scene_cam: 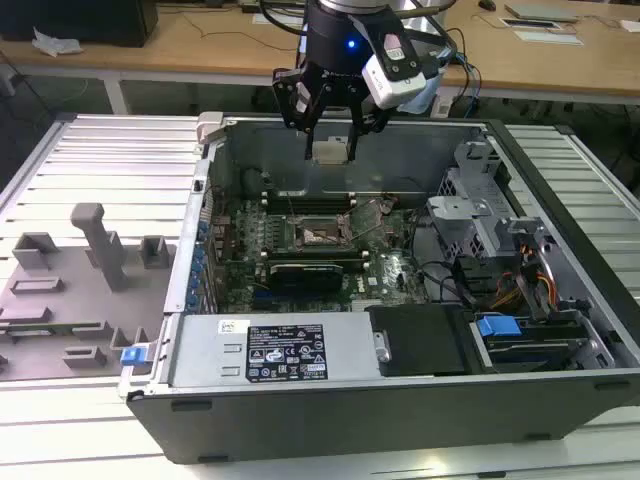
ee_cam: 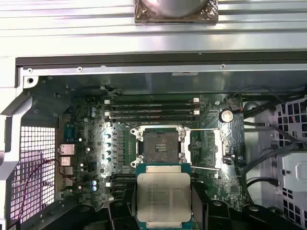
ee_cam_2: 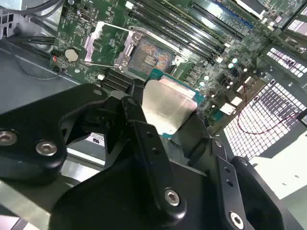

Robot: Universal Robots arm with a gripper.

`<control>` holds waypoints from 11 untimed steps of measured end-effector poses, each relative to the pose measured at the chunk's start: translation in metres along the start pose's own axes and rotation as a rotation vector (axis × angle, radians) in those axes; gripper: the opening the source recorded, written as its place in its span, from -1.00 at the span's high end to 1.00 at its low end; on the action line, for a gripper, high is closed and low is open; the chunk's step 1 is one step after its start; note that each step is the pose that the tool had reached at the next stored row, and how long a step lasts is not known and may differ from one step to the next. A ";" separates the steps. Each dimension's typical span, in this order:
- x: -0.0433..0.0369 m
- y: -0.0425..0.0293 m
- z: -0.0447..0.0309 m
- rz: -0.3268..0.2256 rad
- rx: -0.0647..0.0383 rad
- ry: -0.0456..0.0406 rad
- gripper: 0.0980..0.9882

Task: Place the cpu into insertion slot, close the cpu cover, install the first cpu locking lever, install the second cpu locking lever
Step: 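Place the cpu into insertion slot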

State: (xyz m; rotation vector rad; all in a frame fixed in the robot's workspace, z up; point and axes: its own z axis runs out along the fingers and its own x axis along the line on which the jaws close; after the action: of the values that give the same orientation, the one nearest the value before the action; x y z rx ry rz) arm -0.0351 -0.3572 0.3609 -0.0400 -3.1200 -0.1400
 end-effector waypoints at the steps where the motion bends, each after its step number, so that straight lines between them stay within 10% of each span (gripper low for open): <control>1: 0.0000 0.0000 0.0000 0.000 0.000 0.0000 0.00; 11: -0.0001 -0.0004 0.0043 0.000 0.000 0.0000 0.00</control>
State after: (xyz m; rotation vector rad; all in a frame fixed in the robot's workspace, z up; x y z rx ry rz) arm -0.0351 -0.3572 0.3566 -0.0400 -3.1200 -0.1400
